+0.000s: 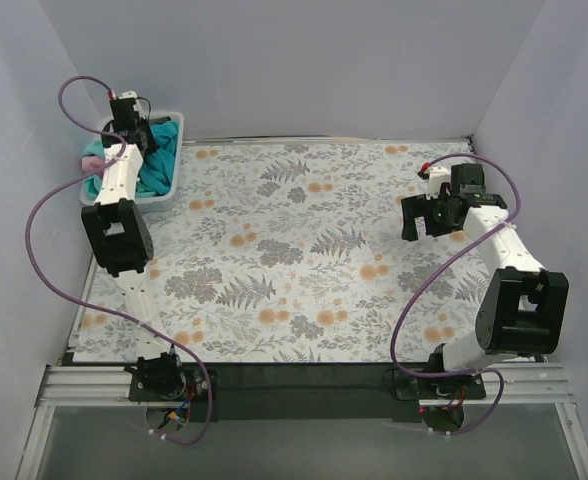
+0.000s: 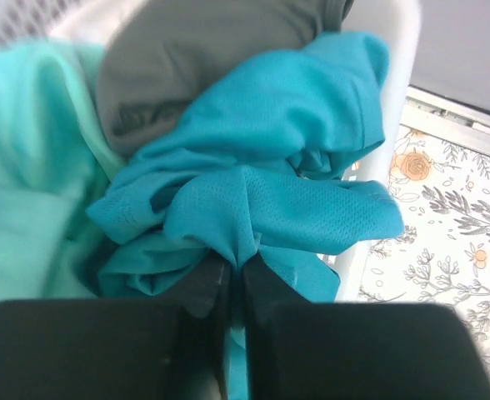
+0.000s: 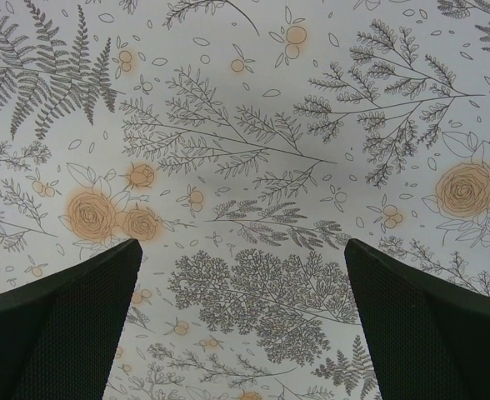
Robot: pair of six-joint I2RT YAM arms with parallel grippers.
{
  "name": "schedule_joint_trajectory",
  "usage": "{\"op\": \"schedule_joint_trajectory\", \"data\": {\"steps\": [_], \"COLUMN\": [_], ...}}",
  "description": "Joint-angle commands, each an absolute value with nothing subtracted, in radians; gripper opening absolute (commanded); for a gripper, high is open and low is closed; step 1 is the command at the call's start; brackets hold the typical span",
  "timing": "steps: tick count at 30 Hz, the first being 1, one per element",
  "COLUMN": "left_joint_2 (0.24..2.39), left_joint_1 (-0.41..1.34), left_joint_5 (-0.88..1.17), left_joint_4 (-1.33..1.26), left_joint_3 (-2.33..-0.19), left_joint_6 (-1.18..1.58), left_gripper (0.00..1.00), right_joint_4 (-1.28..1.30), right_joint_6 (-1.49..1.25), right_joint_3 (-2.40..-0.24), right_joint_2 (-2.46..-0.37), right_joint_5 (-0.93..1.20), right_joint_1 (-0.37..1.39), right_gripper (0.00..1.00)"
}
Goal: Fold and stack the t-shirts
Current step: Grab the tshirt from the pile
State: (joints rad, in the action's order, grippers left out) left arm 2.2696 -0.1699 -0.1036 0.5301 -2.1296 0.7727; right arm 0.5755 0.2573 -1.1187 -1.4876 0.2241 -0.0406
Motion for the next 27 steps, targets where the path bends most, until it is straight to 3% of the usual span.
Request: {"op": "schedule_joint_trajectory", "data": {"steps": [1,15,27], "left_joint_2": [2.217,1.991,1.853], "left_joint_1": [-0.179,-0.21,-0.21], "left_joint_5": [-0.092,-0.054,0.095], "left_joint_4": [0.518,0.31,-0.093], "left_joint_3": [-2.233,-2.298,-2.272], "left_joint_6": [0.781,0.801,0.876], "left_gripper": [0.0,0.0,0.0], "right_joint_4": [0.555,0.554,0.552], "right_joint_6": [0.241,0.233,0.232], "right_joint_3": [-1.164,-1.163,-1.161], "right_joint_2": [-1.491,-1.447,-1.424], "right_joint_5": [0.256,0.278,0.281], "right_joint_1": [-0.04,-0.04,-0.04], "right_gripper": [0.98,0.98,0.98]}}
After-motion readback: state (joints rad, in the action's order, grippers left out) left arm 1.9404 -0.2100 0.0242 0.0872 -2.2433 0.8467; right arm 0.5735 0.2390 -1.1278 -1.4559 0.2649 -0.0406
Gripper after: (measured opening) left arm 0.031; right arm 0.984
